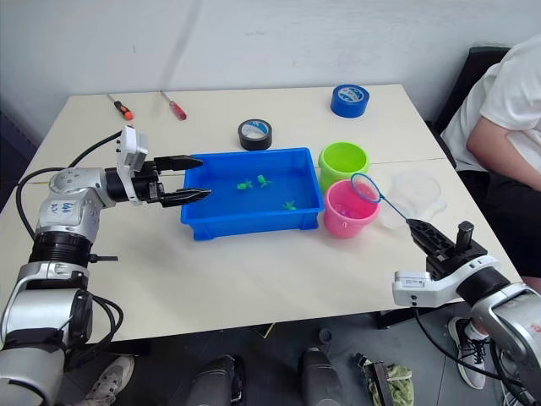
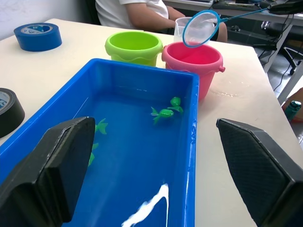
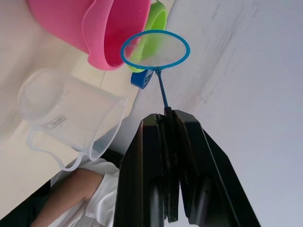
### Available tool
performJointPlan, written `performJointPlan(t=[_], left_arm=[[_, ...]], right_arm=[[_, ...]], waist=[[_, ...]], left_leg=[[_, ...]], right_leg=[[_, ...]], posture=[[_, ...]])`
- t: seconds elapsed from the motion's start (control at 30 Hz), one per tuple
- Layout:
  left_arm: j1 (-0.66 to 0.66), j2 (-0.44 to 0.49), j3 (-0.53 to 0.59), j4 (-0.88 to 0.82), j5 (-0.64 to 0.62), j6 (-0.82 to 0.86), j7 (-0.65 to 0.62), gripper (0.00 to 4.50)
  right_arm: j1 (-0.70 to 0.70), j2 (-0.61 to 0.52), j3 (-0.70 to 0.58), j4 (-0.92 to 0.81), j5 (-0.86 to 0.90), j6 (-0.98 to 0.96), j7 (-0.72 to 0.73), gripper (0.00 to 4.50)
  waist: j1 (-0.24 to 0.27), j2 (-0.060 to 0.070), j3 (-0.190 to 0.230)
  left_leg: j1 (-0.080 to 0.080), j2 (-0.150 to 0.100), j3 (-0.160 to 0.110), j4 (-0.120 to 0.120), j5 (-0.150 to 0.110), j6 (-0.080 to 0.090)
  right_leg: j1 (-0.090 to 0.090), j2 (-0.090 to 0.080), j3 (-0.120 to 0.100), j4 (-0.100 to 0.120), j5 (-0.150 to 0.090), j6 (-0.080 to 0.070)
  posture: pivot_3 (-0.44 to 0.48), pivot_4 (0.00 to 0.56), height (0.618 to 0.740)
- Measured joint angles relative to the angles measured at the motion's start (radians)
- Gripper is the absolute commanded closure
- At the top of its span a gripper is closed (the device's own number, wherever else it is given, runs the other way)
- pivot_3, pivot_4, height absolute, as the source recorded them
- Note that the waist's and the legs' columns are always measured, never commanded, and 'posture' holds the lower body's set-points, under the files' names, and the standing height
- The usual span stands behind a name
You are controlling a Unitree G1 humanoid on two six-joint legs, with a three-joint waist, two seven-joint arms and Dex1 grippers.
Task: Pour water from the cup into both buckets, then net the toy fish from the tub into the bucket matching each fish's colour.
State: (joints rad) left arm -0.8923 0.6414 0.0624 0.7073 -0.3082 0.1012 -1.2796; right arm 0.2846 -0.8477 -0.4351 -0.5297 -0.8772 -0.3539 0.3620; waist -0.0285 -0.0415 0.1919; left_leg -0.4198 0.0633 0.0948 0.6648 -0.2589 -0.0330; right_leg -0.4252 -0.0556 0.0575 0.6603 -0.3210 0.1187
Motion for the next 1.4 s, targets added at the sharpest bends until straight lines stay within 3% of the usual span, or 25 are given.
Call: performJointPlan(t=[0.1,0.3,0.5,0.93,1.07,1.4], left_arm=[[0.007,0.004,0.004,-0.01,0.0,0.007,0.0,0.03],[0.021,0.011,0.016,-0.037,-0.002,0.014,0.01,0.03],[0.072,0.037,0.047,-0.092,-0.006,0.032,0.029,0.03],[0.144,0.051,0.082,-0.197,-0.022,0.08,0.062,0.03],[0.196,0.069,0.106,-0.261,-0.042,0.109,0.08,0.03],[0.255,0.07,0.122,-0.343,-0.06,0.148,0.115,0.03]], right_arm=[[-0.061,0.002,0.004,-0.009,0.052,0.007,0.01,4.5],[-0.368,-0.05,0.095,-0.003,0.252,0.071,0.105,4.5],[-0.637,-0.073,0.343,0.148,0.395,0.071,0.267,4.5],[-0.808,-0.083,0.558,0.364,0.37,-0.094,0.318,4.5],[-0.905,-0.08,0.671,0.505,0.299,-0.179,0.345,4.5],[-1.036,-0.077,0.776,0.686,0.191,-0.274,0.343,4.5]], waist=[[-0.003,0.0,0.0],[-0.004,0.0,0.0],[-0.005,0.001,0.0],[-0.004,0.001,0.0],[-0.006,0.001,0.001],[-0.013,0.001,0.001]], left_leg=[[0.001,0.0,0.0,0.0,0.0,0.0],[0.006,0.001,-0.001,-0.002,0.0,0.002],[0.015,0.001,0.0,-0.001,-0.003,0.007],[0.015,0.001,0.001,-0.001,-0.003,0.007],[0.015,0.001,0.001,-0.002,-0.003,0.007],[0.015,0.001,0.002,-0.002,-0.003,0.006]], right_leg=[[0.0,0.0,0.0,0.001,0.0,0.0],[0.004,0.001,0.0,0.002,0.0,0.0],[0.015,0.0,0.0,-0.002,0.0,0.0],[0.014,-0.001,0.0,-0.001,0.0,-0.001],[0.013,-0.001,0.0,-0.001,0.0,-0.001],[0.013,-0.001,0.0,-0.001,-0.001,-0.001]], posture=[[0.0,0.15,0.731],[0.0,0.15,0.731],[0.0,0.15,0.731],[0.0,0.15,0.731],[0.0,0.15,0.731],[0.0,0.15,0.731]])
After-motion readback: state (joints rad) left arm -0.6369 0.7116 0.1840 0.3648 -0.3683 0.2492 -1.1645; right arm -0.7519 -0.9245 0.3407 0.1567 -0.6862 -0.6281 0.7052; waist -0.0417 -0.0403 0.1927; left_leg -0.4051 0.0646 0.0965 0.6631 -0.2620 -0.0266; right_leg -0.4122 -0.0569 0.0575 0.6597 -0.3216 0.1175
